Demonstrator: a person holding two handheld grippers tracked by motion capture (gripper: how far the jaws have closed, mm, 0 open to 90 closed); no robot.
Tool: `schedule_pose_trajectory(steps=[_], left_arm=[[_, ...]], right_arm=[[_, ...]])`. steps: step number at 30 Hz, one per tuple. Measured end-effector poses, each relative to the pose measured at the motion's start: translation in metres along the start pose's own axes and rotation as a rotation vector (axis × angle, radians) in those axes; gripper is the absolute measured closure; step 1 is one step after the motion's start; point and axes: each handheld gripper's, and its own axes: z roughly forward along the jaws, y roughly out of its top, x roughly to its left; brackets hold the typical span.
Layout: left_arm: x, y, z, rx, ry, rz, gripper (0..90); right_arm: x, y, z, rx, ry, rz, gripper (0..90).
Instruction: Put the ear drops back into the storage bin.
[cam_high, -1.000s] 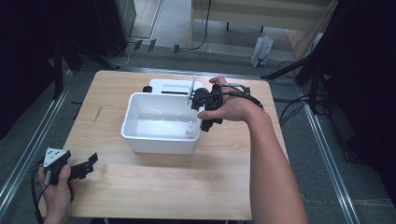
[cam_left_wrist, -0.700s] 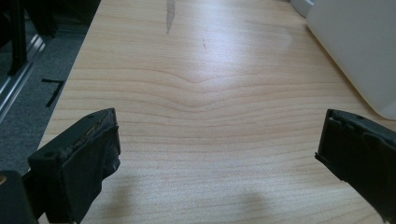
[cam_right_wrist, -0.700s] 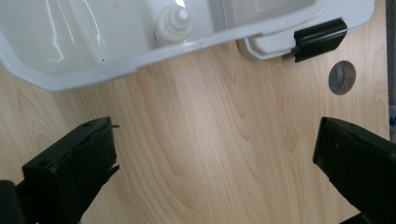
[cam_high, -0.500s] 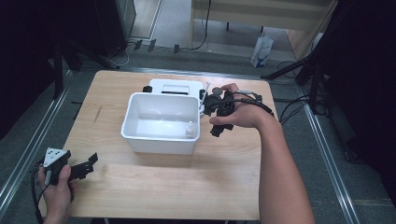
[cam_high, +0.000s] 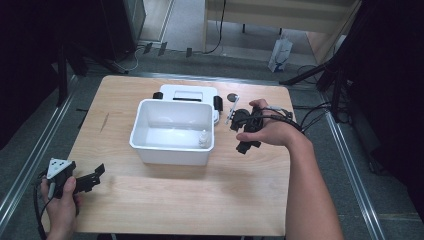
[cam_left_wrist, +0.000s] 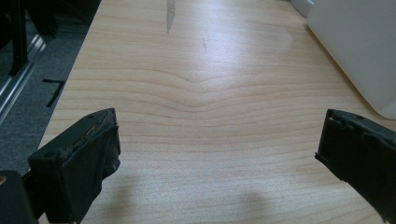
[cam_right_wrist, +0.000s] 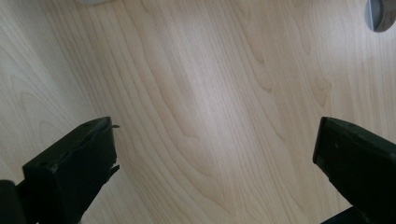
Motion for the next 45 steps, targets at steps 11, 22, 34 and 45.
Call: schedule_pose_trajectory(steps=[11,22,34,45], left_arm=[[0.0,0.0,0.0,-0.001,0.0,0.001,0.1],[-0.001,0.0,0.0,-0.001,-0.001,0.004,0.1],[0.0,0.0,0.0,-0.002,-0.001,0.002,0.1],[-0.001,0.0,0.0,-0.001,0.001,0.006,0.1]], right_arm=[[0.003,-0.031,0.016,0.017,0.013,0.043,0.0],[0.009,-0.067,0.028,-0.013,0.005,0.117,0.0],[0.021,-0.109,0.039,-0.124,-0.026,0.226,0.0],[0.038,-0.156,0.048,-0.274,-0.076,0.359,0.0]])
